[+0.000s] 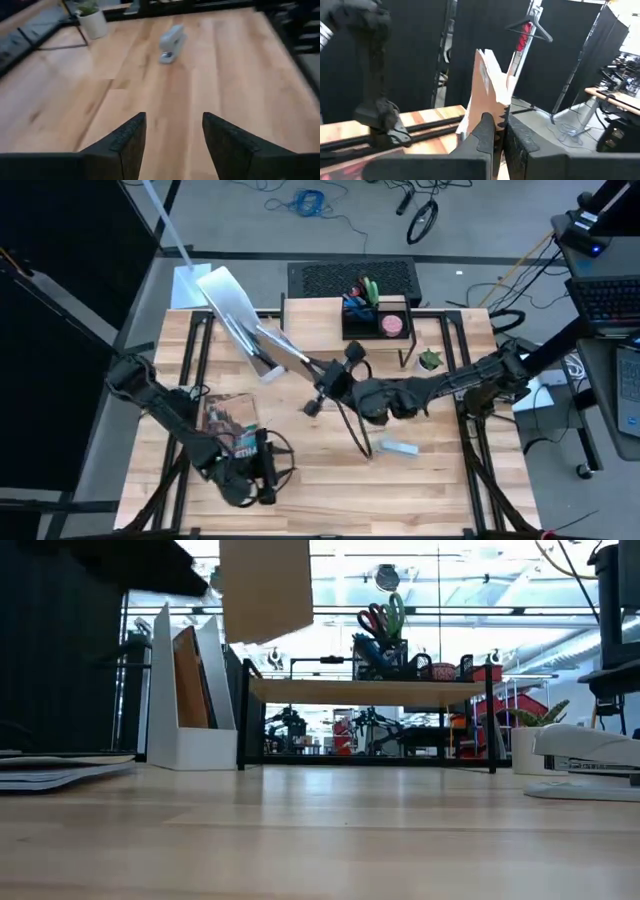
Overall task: Stock shelves
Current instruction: Put the brown book into the white bookshelf
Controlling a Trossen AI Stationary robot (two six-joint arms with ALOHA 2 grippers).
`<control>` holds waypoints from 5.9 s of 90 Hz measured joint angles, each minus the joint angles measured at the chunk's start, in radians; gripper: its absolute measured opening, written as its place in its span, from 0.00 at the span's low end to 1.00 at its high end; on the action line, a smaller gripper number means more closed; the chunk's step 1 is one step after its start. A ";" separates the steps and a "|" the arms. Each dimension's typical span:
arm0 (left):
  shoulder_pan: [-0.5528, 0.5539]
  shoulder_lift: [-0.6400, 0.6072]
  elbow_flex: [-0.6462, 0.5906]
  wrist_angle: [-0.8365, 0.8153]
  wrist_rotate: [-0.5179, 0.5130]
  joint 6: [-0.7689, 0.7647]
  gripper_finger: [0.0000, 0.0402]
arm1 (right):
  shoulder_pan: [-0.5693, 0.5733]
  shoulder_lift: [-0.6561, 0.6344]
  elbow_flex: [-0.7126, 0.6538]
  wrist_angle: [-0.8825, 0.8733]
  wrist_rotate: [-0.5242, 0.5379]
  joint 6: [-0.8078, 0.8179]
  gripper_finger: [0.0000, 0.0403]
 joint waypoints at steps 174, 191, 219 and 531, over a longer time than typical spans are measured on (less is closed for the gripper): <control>-0.044 -0.596 0.000 -0.253 -0.346 0.337 0.43 | -0.297 0.406 0.001 0.676 -0.331 0.003 0.01; -0.044 -0.596 0.000 -0.253 -0.346 0.335 0.43 | -0.304 0.444 0.001 0.678 -0.332 0.021 0.01; -0.043 -0.596 0.000 -0.252 -0.346 0.333 0.43 | -0.313 0.481 0.001 0.732 -0.323 0.080 0.01; -0.056 -0.705 0.000 0.456 -0.162 0.858 0.43 | -0.298 0.380 0.080 0.851 -0.229 -0.084 0.01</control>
